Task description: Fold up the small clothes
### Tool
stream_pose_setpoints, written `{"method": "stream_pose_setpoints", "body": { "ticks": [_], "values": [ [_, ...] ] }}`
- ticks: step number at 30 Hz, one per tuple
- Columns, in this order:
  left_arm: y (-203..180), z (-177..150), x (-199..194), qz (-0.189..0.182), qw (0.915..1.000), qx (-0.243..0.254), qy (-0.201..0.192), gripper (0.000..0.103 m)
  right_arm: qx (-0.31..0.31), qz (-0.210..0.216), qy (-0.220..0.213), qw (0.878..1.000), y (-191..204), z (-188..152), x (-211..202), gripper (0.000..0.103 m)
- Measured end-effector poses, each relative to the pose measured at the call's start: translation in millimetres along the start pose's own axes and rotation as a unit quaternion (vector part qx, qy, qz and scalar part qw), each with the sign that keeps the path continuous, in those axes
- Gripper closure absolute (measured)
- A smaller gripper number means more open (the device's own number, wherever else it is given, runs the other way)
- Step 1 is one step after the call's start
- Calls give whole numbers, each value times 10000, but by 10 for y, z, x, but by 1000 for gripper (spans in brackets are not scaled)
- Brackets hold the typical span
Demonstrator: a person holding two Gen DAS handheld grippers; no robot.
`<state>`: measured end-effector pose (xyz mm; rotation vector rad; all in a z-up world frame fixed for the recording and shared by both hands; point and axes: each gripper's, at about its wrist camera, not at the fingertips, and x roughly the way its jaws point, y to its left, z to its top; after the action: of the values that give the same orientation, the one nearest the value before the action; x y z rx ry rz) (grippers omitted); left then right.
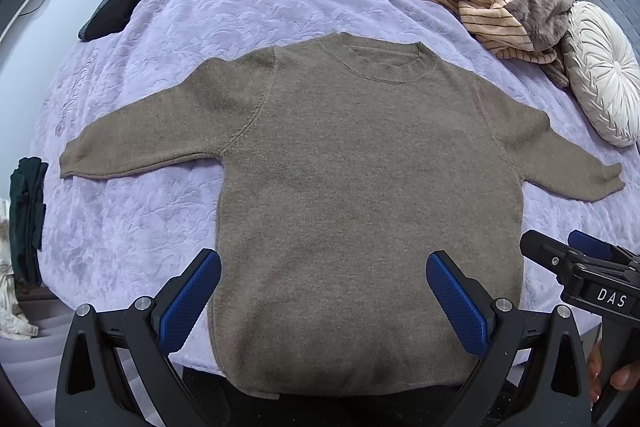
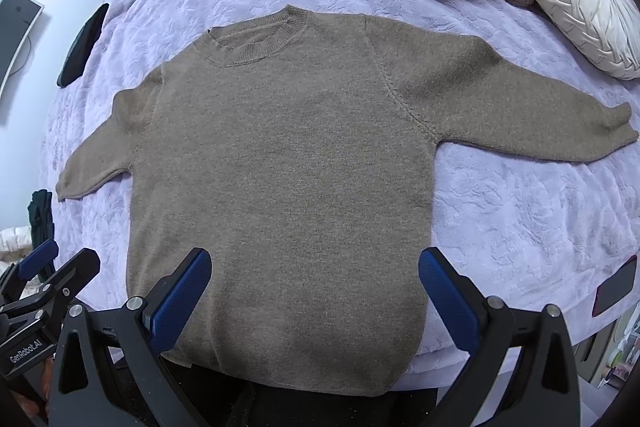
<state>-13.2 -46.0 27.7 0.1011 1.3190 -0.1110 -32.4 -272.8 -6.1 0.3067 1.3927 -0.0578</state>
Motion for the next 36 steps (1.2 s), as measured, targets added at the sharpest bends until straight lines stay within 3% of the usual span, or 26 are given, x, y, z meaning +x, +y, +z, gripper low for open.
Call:
{"method": "stream_pose_setpoints", "body": {
  "ticks": [21,36],
  "values": [
    [165,-71,110,-546,9982,-217,121,0,-32,-343,-52,9994,221,-78,-69,0],
    [499,-89,350,-950,9950,-67,315,0,50,-567,4,9984,657,-99,92,0]
  ]
}}
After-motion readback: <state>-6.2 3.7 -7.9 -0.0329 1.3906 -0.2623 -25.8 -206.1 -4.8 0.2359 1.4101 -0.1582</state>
